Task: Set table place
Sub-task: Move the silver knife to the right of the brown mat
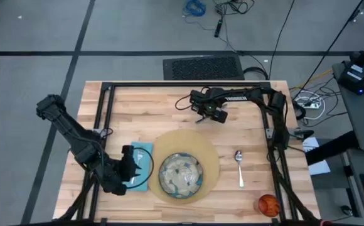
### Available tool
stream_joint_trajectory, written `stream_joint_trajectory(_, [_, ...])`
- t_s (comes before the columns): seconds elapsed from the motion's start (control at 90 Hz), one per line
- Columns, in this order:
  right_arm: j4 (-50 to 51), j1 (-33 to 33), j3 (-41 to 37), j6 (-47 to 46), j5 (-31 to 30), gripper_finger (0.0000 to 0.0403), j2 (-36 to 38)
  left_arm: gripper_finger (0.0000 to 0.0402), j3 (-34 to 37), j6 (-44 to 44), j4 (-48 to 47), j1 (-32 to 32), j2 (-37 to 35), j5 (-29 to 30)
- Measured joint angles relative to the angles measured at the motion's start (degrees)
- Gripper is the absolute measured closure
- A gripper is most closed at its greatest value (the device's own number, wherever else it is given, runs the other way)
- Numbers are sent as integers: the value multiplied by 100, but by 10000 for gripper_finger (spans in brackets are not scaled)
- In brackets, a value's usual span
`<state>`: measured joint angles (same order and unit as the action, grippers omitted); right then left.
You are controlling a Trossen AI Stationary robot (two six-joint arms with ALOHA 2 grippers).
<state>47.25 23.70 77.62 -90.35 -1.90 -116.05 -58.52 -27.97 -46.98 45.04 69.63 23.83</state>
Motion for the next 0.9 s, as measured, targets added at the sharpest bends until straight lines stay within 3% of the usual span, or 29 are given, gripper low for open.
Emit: stream_joint_trajectory(0.9, [130,22,-20,598,61,353,-33,314,0,-7,0,0,0,-4])
